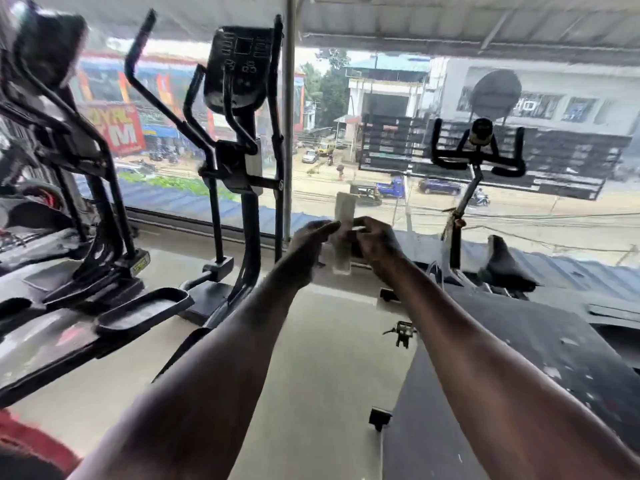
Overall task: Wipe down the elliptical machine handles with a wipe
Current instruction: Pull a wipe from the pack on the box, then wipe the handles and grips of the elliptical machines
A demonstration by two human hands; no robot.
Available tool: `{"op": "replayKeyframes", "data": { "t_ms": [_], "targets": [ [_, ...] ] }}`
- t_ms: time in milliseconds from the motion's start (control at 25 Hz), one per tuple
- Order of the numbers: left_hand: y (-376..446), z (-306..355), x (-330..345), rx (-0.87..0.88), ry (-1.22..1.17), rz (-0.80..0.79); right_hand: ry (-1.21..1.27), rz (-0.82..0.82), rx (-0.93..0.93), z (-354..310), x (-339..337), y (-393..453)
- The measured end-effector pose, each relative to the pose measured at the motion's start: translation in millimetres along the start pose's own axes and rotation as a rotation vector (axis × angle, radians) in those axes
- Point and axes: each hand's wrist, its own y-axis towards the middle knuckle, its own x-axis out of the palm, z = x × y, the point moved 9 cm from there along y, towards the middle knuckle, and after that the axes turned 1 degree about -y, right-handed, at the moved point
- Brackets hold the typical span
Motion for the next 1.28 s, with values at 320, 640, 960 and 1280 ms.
{"op": "replayKeyframes", "data": {
  "t_ms": [320,640,960,1280],
  "targets": [
    [198.4,72.4,-78.8,0.032,0.015,0.071,0.173,0.071,-0.161,-16.2,68.7,213.8],
    [407.4,173.7,-73.7,0.293,0.072,0.228,0.130,-0.048,-0.364,-79.8,71.1,438.6],
    [569.5,277.4,-104.5,0.571,0.155,0.359,-0.131,-0.135,-0.604,-169.5,107.8,617.8],
    [714.4,373.6,-177.1,0.778,0.303,0.456,-0.390,0.058,-0.885,-231.1,164.9,765.2]
  ]
}}
